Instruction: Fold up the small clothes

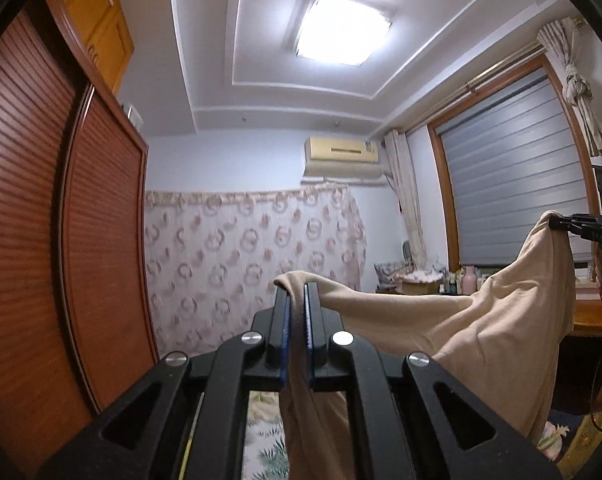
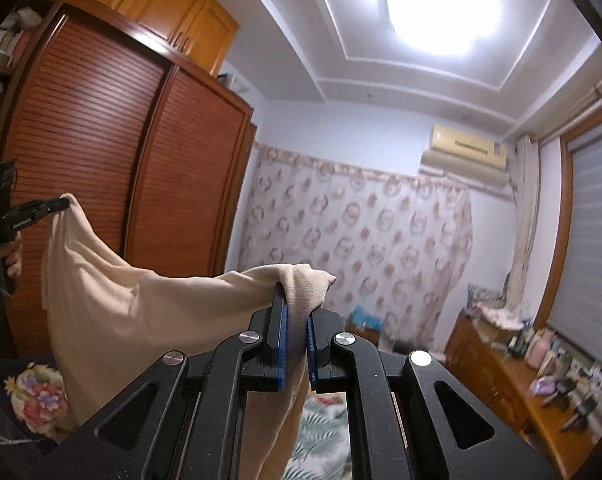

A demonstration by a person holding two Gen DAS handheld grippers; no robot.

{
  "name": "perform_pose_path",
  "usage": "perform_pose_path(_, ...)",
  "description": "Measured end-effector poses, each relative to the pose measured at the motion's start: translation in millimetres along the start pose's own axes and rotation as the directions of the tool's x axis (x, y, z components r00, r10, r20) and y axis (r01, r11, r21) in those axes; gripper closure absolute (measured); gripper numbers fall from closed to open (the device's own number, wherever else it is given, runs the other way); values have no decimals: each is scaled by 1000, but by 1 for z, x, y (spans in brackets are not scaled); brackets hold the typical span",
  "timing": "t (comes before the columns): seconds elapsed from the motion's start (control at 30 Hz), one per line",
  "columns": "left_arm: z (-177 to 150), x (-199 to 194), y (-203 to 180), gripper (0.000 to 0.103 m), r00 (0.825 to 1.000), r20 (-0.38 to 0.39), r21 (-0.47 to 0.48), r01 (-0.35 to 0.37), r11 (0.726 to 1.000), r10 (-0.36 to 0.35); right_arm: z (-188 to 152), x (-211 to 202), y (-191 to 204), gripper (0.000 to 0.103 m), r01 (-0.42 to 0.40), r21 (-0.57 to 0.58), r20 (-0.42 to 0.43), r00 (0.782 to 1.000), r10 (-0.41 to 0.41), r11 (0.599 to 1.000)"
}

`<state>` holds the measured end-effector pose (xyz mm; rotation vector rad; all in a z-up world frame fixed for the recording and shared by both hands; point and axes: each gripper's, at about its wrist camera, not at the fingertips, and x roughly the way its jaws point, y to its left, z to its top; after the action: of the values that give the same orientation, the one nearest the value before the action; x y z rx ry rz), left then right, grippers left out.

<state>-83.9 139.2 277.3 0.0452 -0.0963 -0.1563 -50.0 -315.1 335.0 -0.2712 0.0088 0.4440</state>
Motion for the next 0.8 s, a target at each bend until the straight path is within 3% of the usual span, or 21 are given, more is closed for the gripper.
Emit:
perform_pose_path(0.13, 8, 15, 8, 100, 1000, -11, 11, -9, 1000, 9, 5, 20, -12, 98, 28, -6, -23, 999, -28, 1000)
perform_pose_path(0.27, -9, 58, 13, 100, 997, -70, 17, -36, 999, 37, -19, 67, -29, 98, 57, 0, -106, 993, -56, 998)
perform_pose_path(0.47, -88, 159, 26, 100, 973, -225, 12, -49, 999, 50, -103, 163, -62, 98, 50, 61, -244, 969, -34, 997)
perform_pose_path(0.6, -166, 236, 32, 100, 936, -348, 7, -44, 999, 44, -170, 233, -78, 98, 50, 105, -337, 942, -12, 993)
perform_pose_path(0.8, -256, 326, 26, 100, 856, -516, -12, -44, 999, 31, -261, 337, -88, 98, 67, 127, -504, 863, 6, 990)
